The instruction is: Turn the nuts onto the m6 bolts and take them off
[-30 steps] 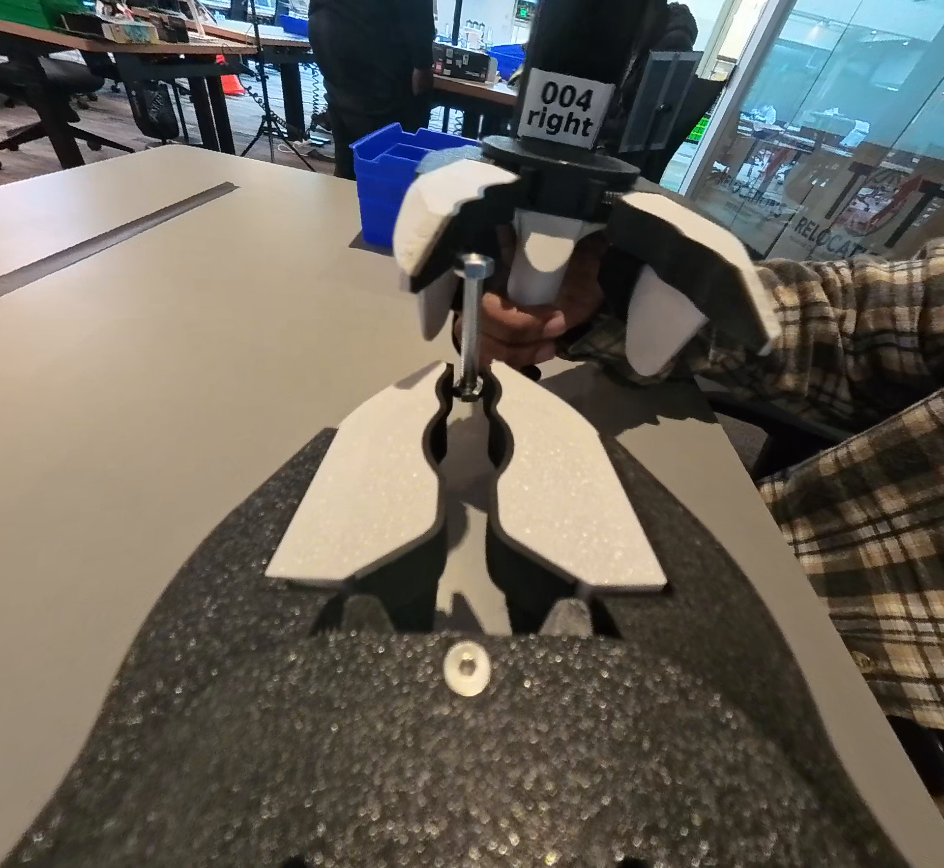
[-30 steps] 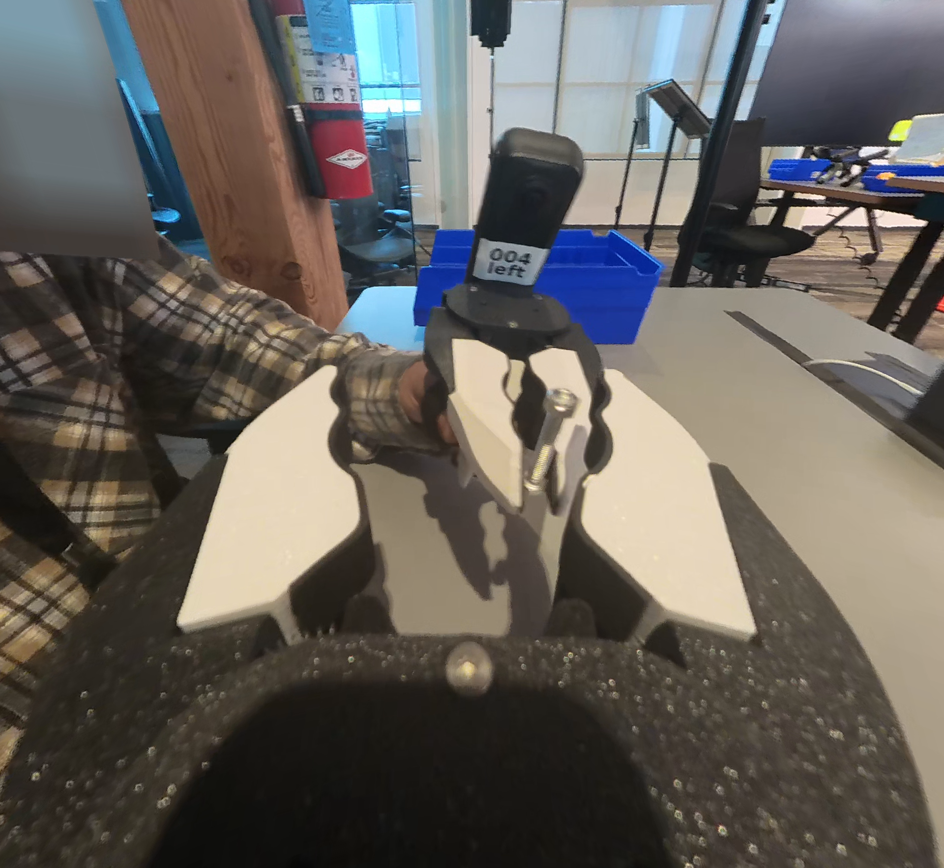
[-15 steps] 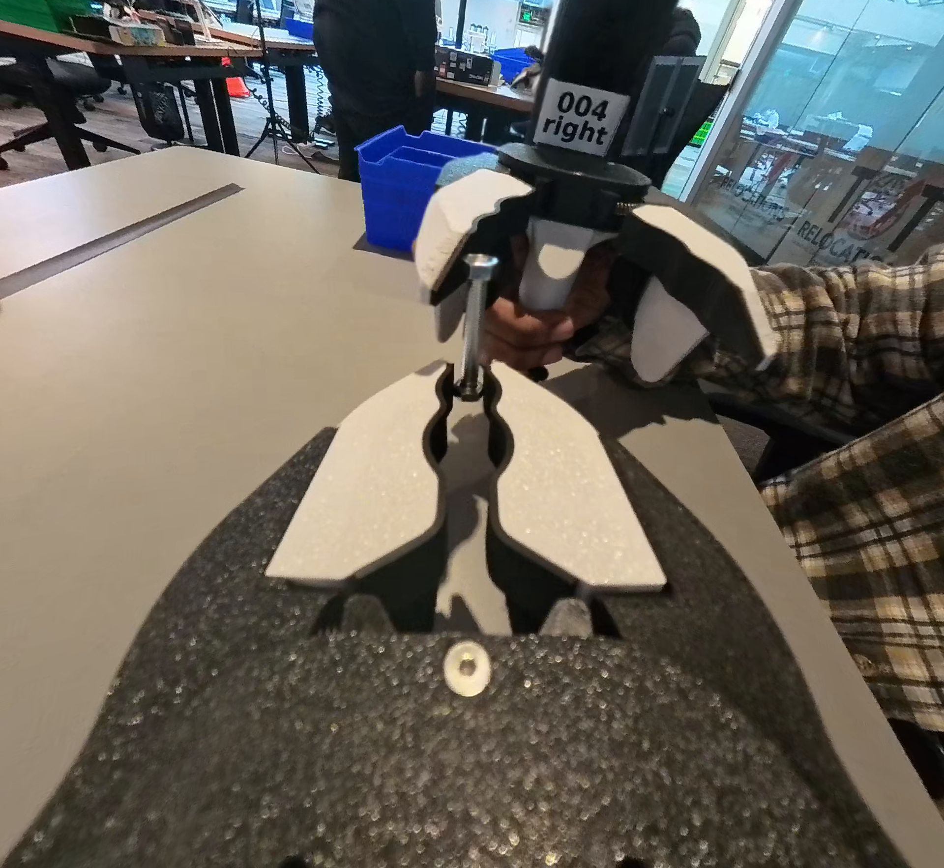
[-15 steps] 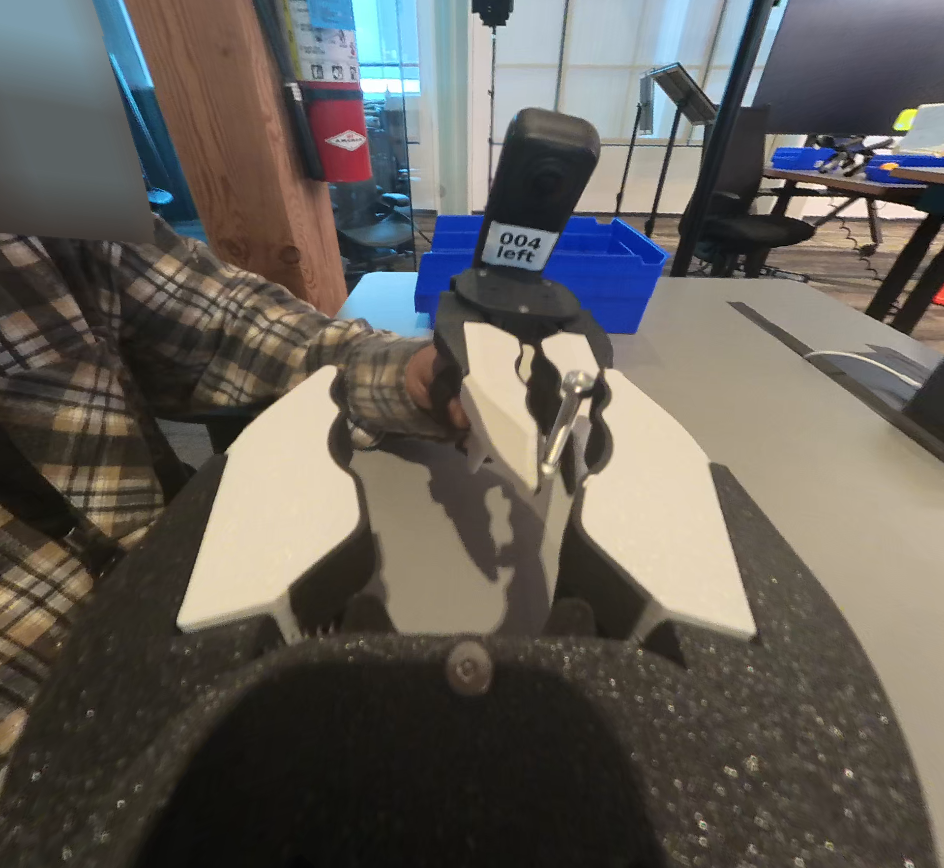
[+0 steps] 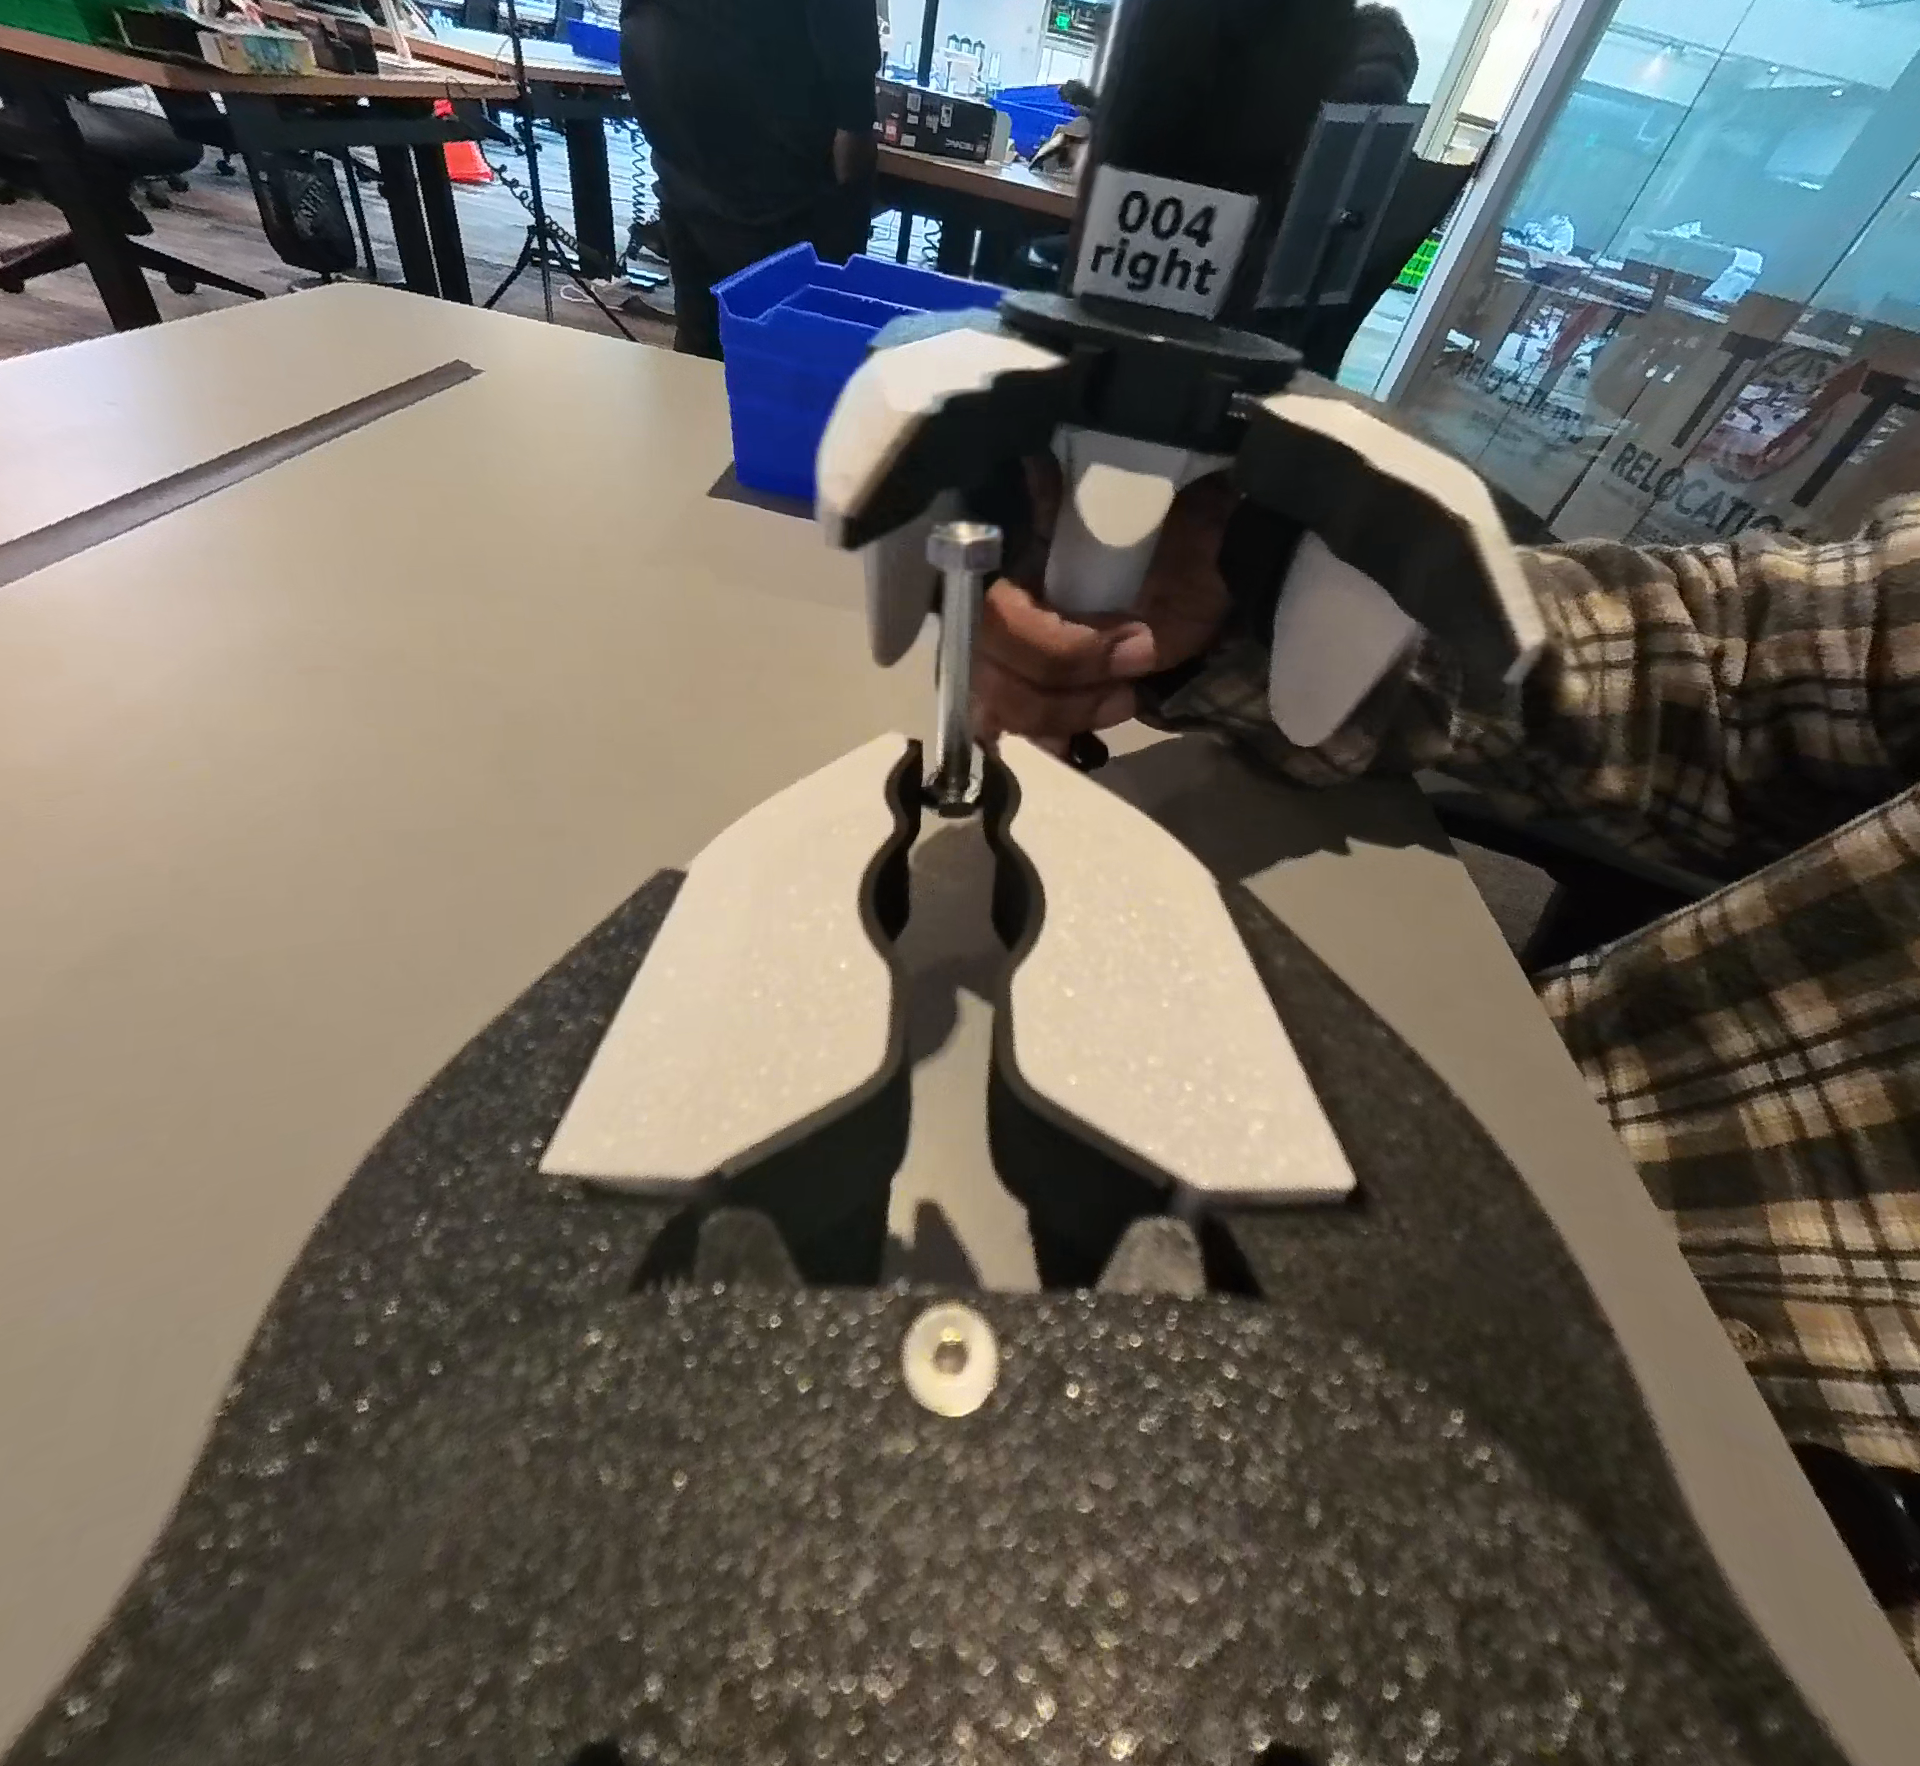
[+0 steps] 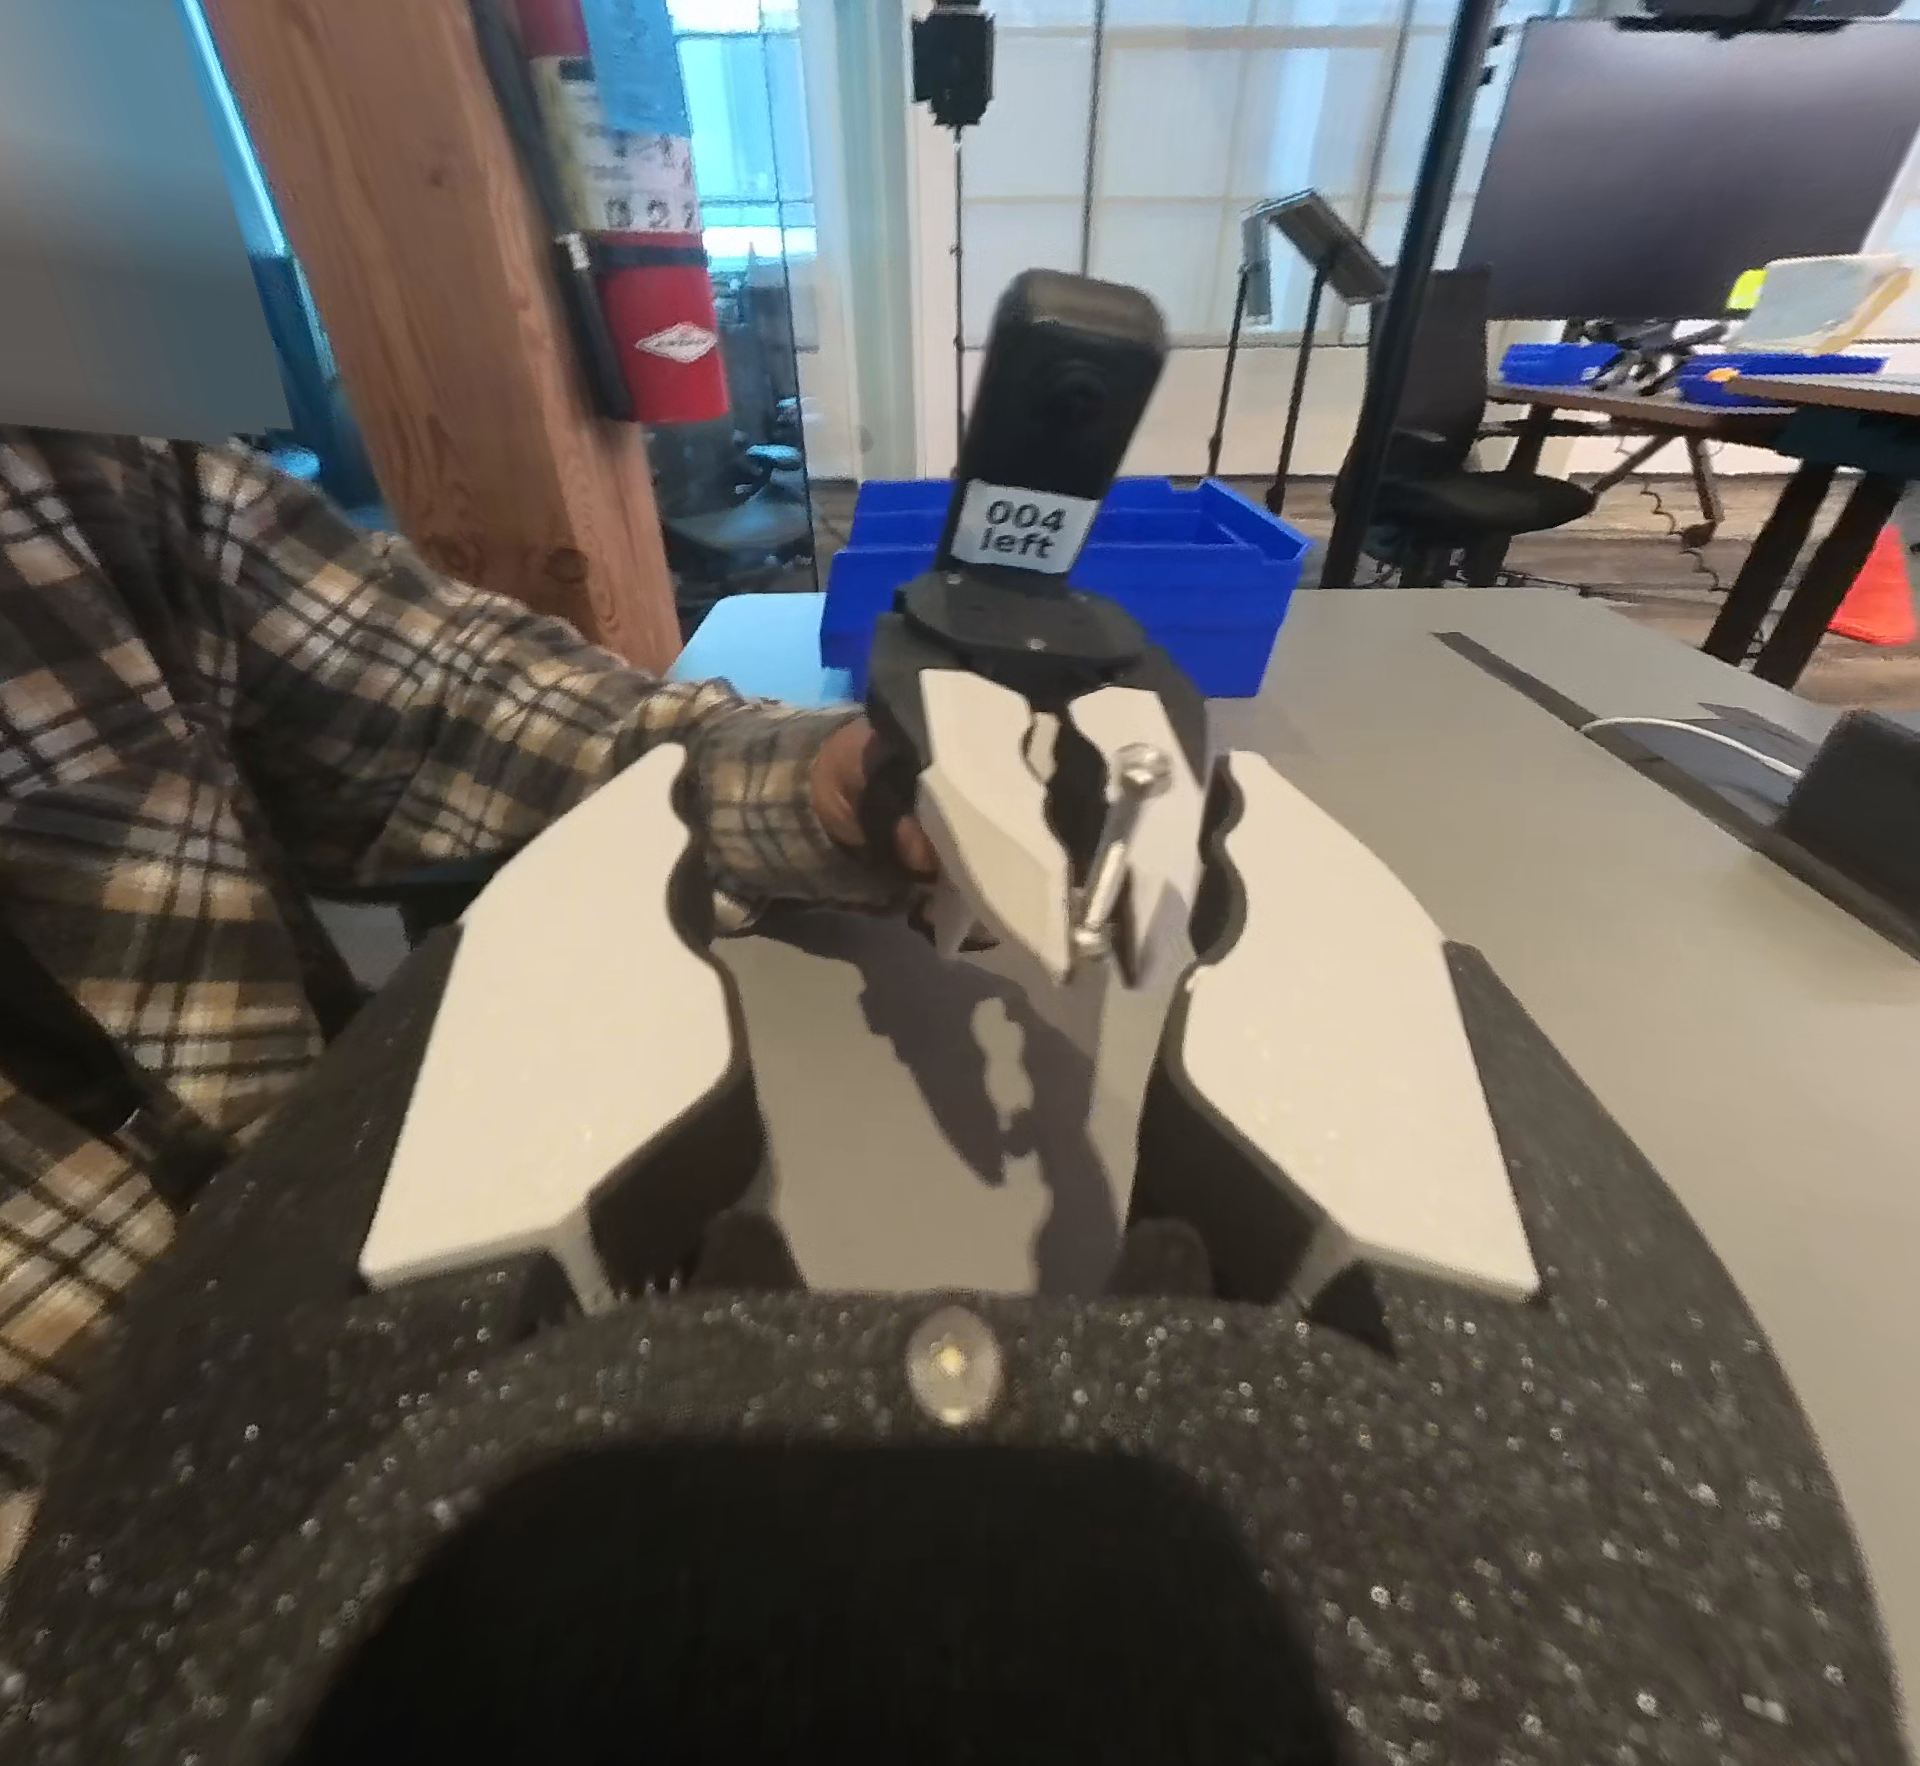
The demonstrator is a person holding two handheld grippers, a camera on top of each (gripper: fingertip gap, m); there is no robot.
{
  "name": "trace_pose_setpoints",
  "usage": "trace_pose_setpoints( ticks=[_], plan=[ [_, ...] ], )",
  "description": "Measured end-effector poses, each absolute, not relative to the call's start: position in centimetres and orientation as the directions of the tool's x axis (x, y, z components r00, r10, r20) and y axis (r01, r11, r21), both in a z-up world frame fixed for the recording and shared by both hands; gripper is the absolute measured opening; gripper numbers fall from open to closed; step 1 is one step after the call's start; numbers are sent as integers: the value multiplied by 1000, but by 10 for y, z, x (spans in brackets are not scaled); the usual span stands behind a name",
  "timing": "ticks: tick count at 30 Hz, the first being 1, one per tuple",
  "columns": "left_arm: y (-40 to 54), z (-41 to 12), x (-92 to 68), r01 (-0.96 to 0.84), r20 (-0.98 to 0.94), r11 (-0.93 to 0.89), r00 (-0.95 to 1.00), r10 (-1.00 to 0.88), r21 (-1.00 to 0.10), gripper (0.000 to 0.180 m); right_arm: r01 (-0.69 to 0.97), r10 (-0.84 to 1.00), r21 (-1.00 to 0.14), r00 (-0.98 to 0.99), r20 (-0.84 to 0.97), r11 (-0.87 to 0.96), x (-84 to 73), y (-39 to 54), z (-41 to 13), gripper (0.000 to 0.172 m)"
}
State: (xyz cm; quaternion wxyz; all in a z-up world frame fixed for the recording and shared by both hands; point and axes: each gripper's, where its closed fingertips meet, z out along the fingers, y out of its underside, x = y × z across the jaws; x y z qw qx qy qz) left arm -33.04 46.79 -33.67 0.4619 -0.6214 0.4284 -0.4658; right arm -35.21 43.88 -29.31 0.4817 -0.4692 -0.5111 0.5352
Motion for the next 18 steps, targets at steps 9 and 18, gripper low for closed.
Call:
trace_pose_setpoints(
  ticks=[9, 18],
  plan=[
    [468, -336, -331, -98, 184, -207, 204, -962, -973, 11, -31, 995, -1000, -96, 4, 1, -349, 431, -296, 90],
    [465, -336, -327, -103, 178, -201, 198, -964, -974, 10, -65, 991, -997, -130, -36, -44, -359, 431, -295, 88]
  ],
)
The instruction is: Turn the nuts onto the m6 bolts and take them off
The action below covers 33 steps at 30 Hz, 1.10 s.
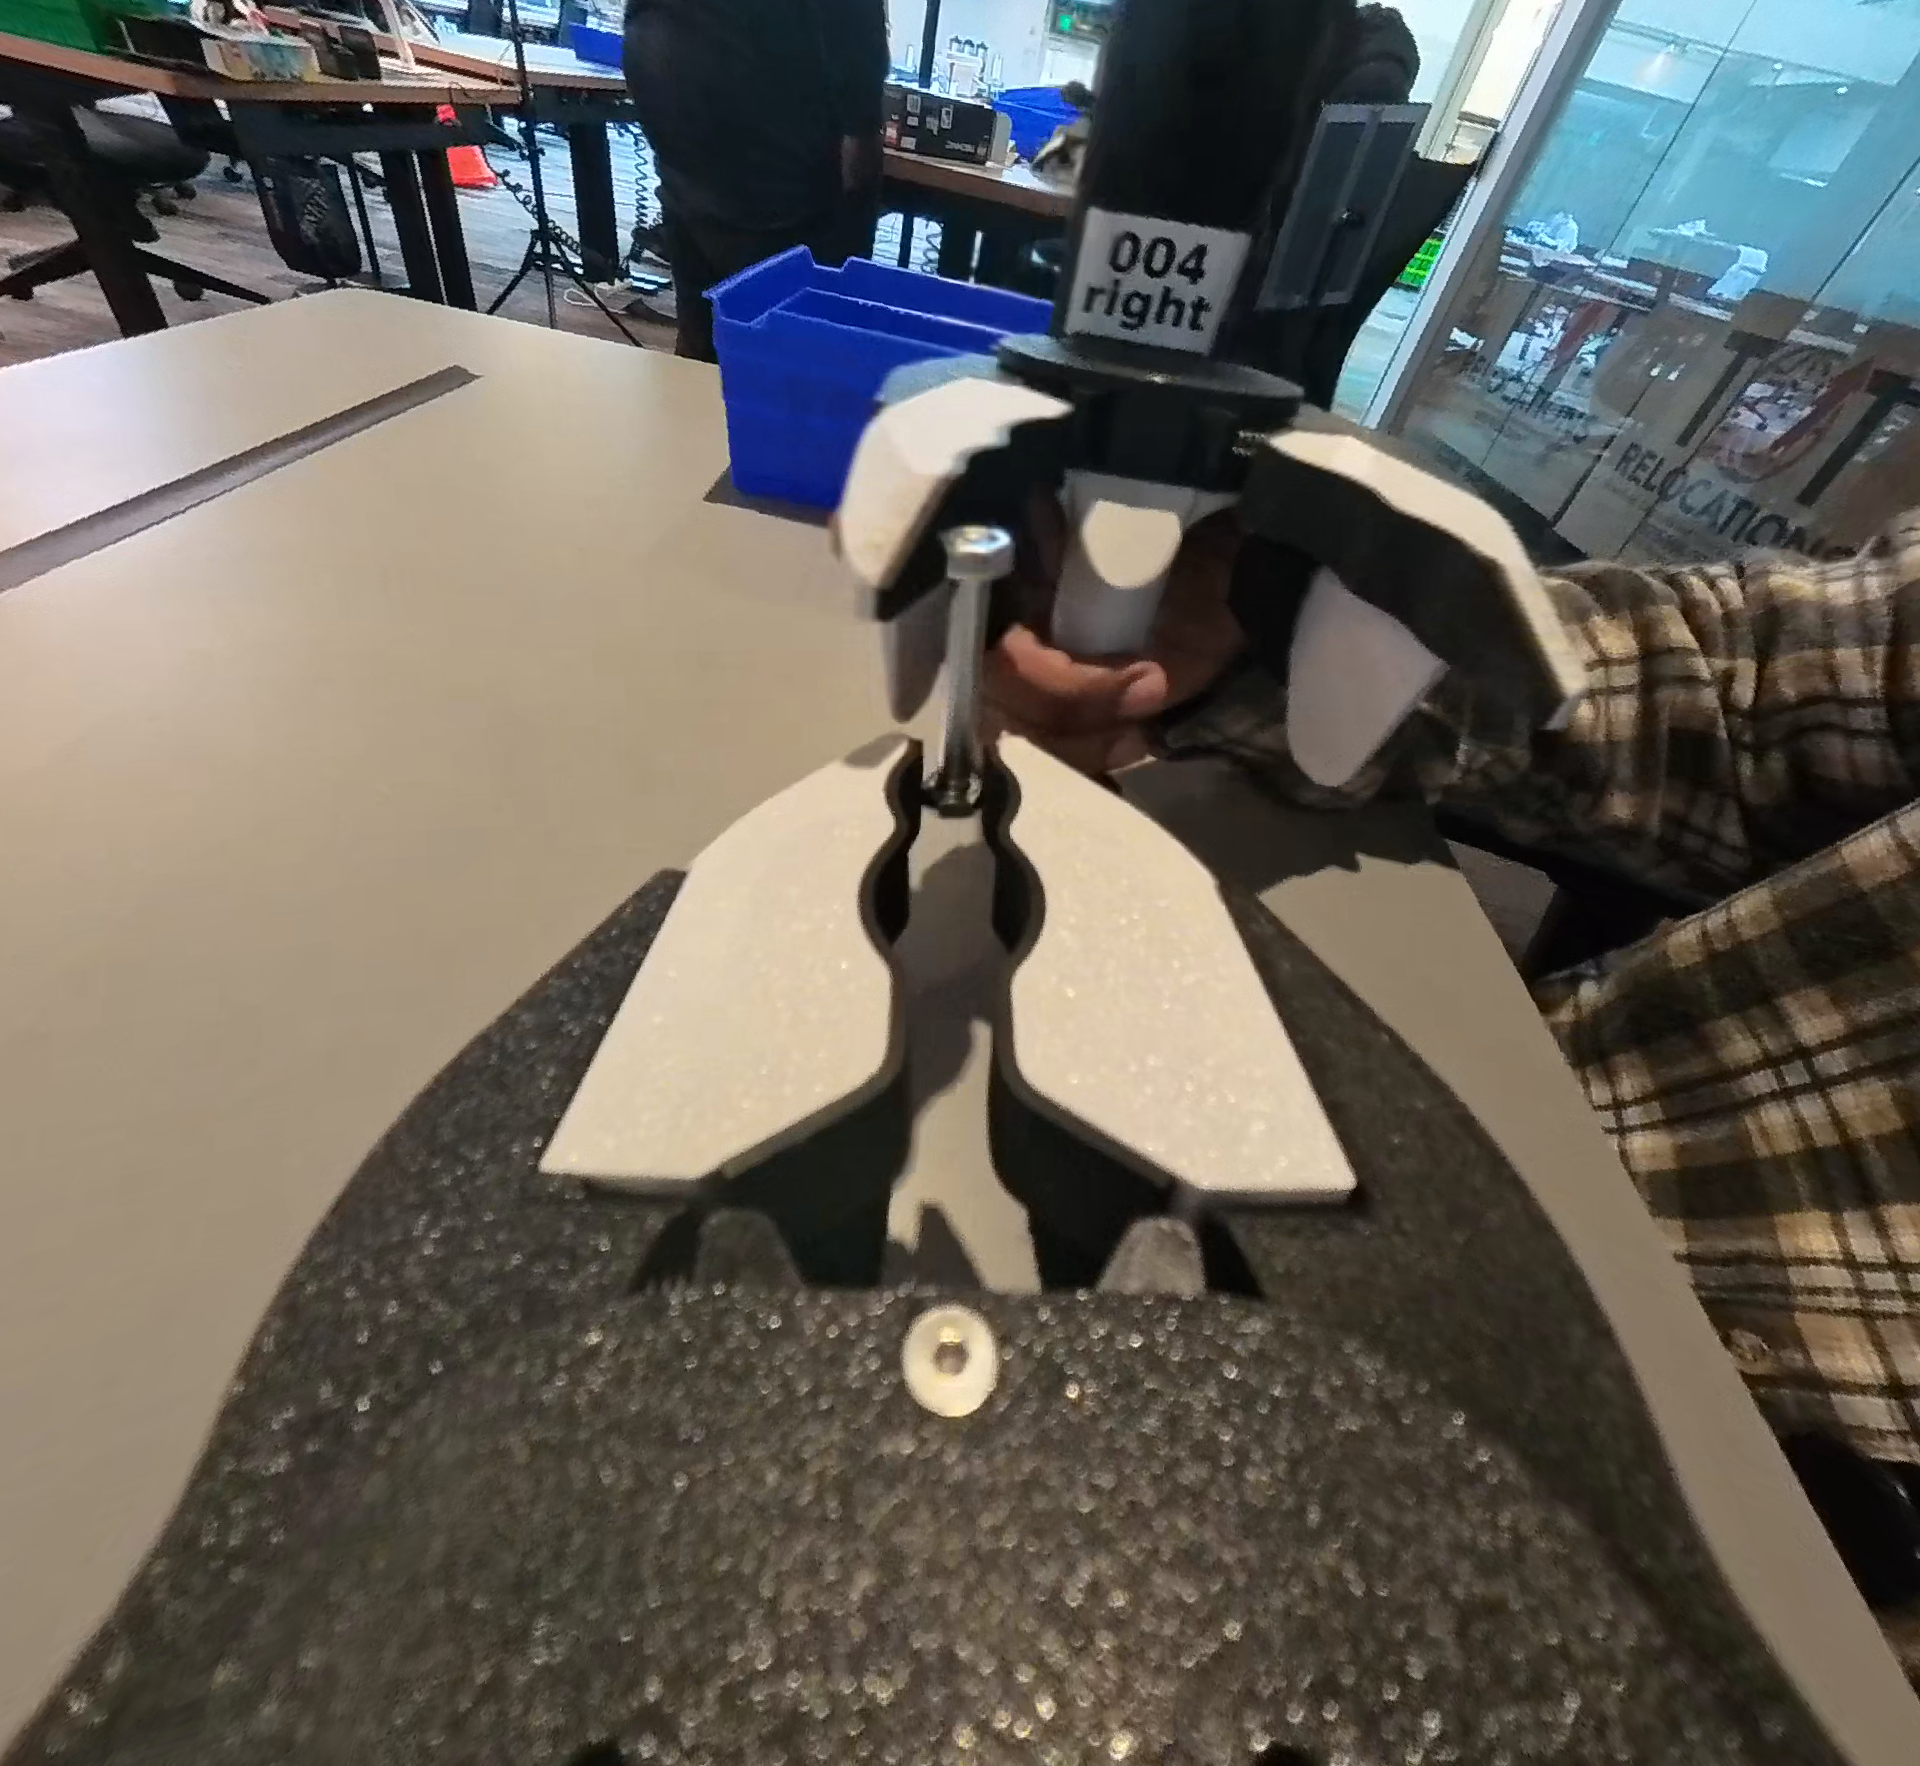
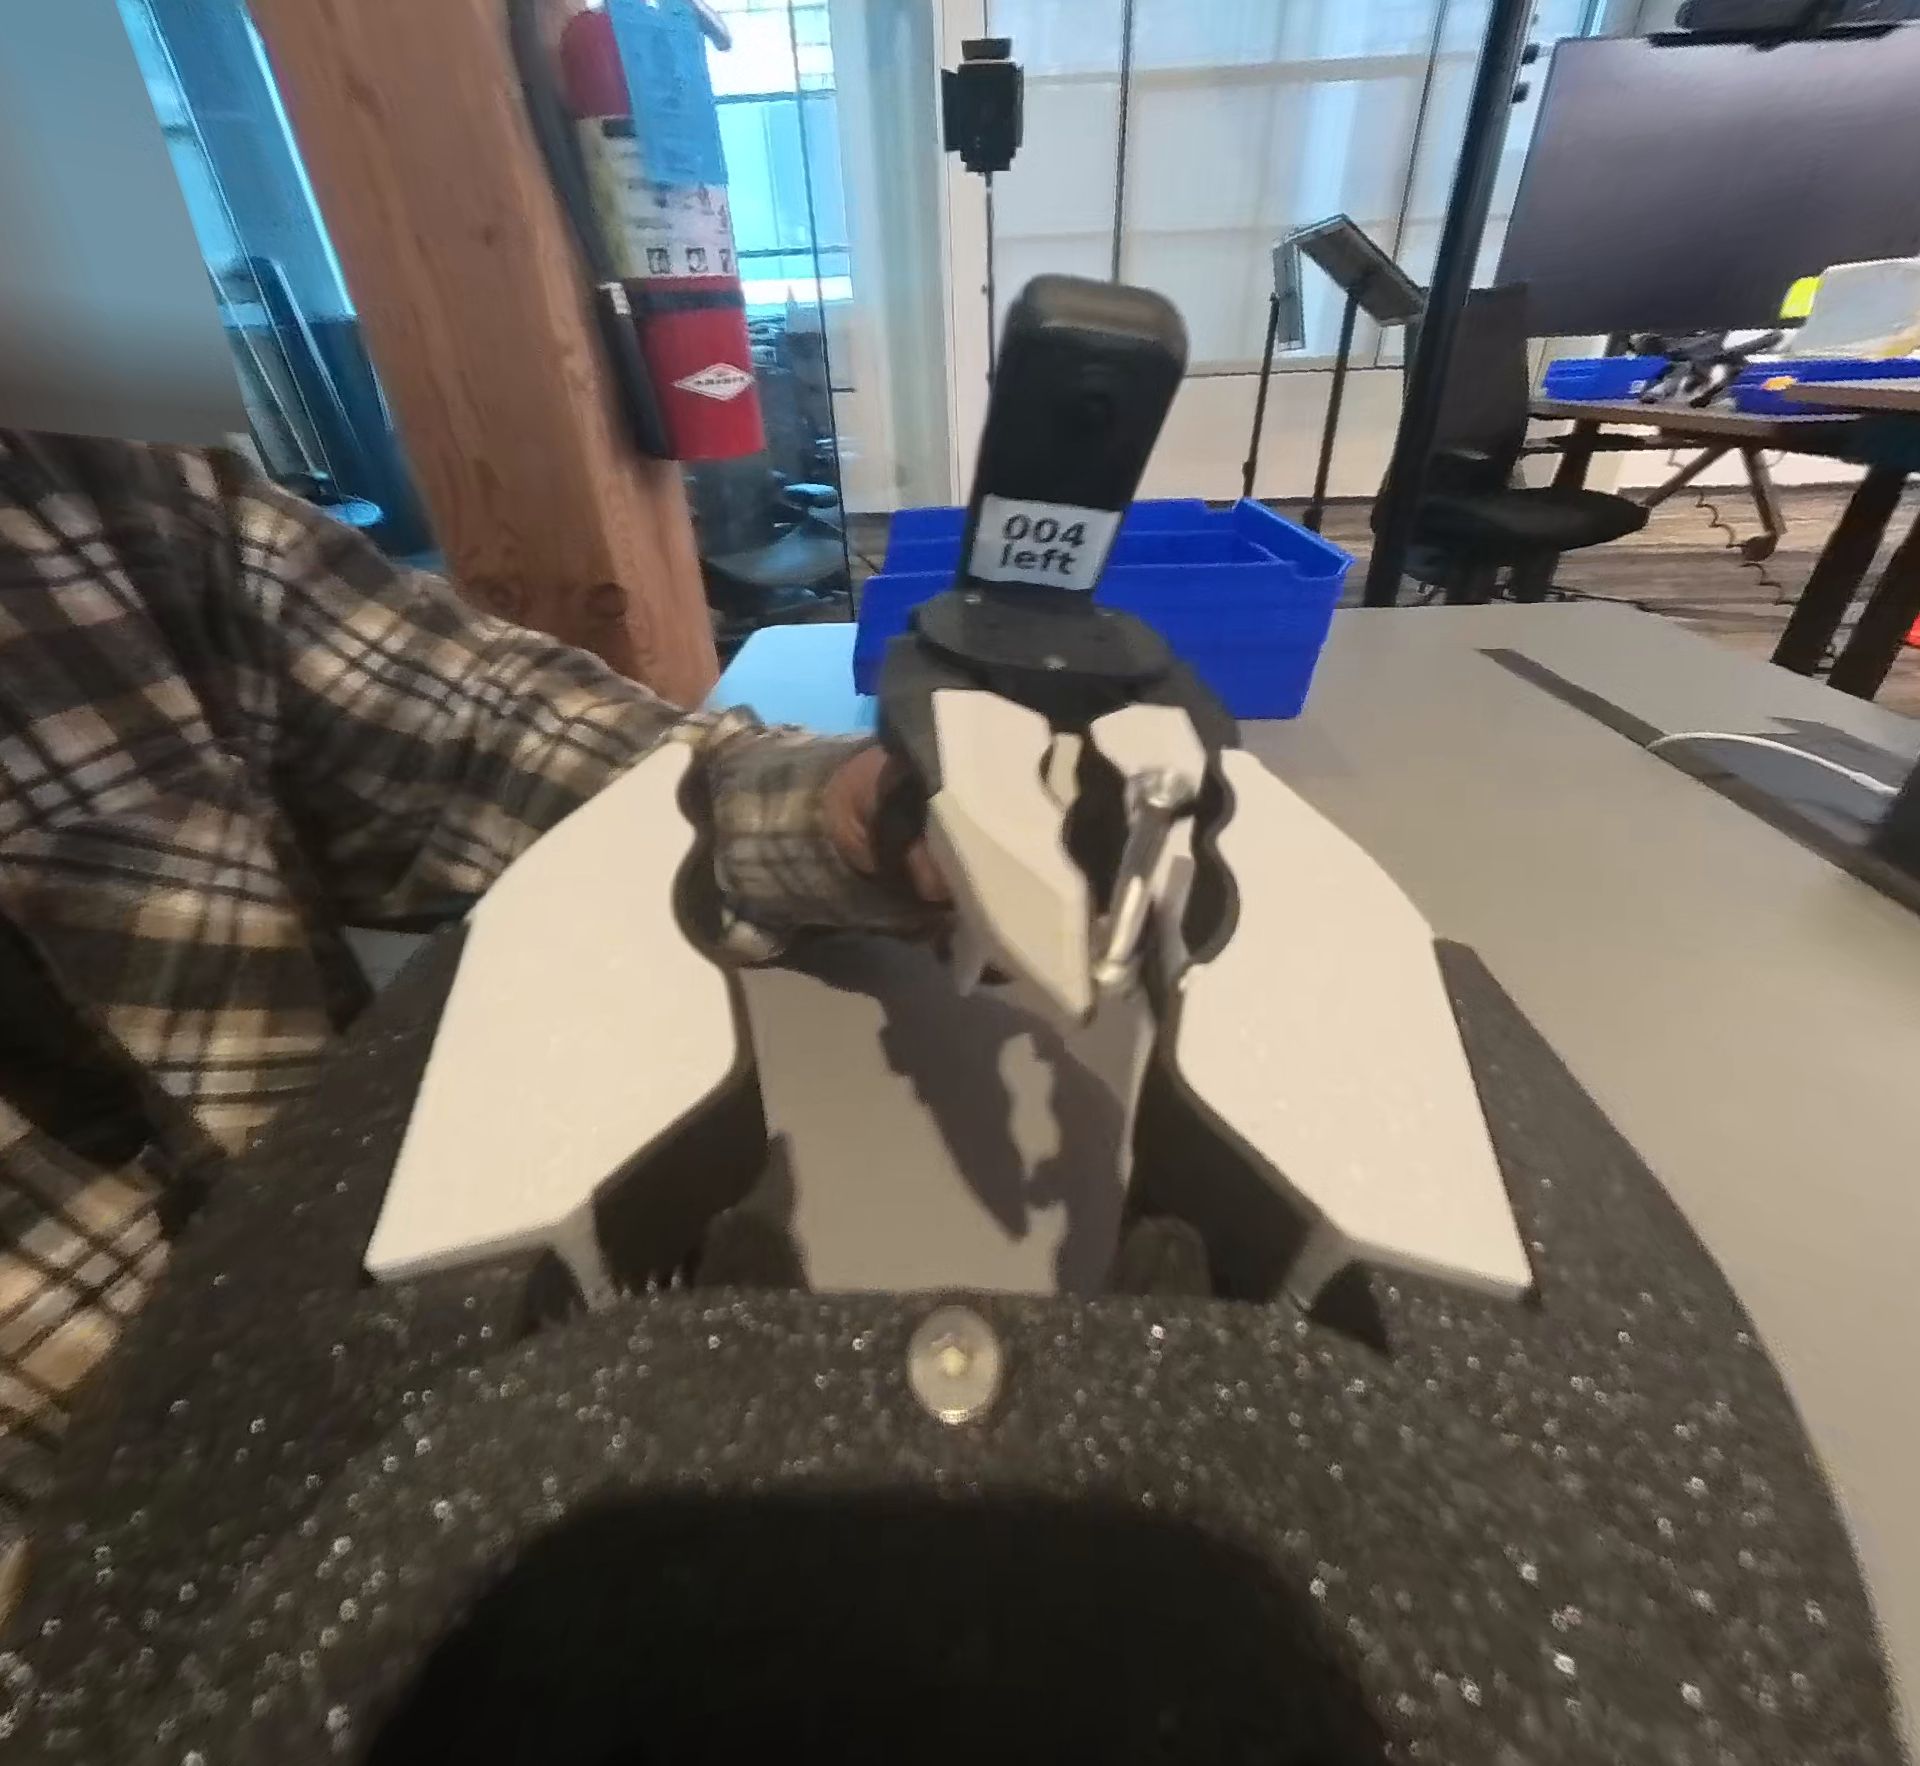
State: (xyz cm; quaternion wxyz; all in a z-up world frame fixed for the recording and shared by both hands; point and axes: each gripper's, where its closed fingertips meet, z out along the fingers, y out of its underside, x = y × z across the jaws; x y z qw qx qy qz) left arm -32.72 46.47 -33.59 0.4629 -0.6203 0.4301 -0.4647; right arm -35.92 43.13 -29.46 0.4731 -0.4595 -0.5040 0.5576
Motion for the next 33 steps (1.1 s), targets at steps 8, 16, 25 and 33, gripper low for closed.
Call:
trace_pose_setpoints(
  ticks=[8, 16, 25, 33],
  plan=[
    [464, -337, -326, -111, 177, -200, 192, -965, -973, 10, -97, 997, -995, -71, -34, -40, -352, 438, -289, 90],
    [469, -336, -332, -100, 187, -212, 211, -959, -972, 11, -102, 1000, -995, 0, -14, -14, -340, 427, -297, 93],
    [462, -338, -325, -115, 177, -201, 191, -966, -973, 11, -79, 1000, -997, -8, -22, -22, -363, 422, -302, 102],
    [458, -340, -320, -128, 176, -199, 171, -969, -972, 11, -123, 995, -992, 101, 18, 30, -357, 431, -286, 106]
  ],
)
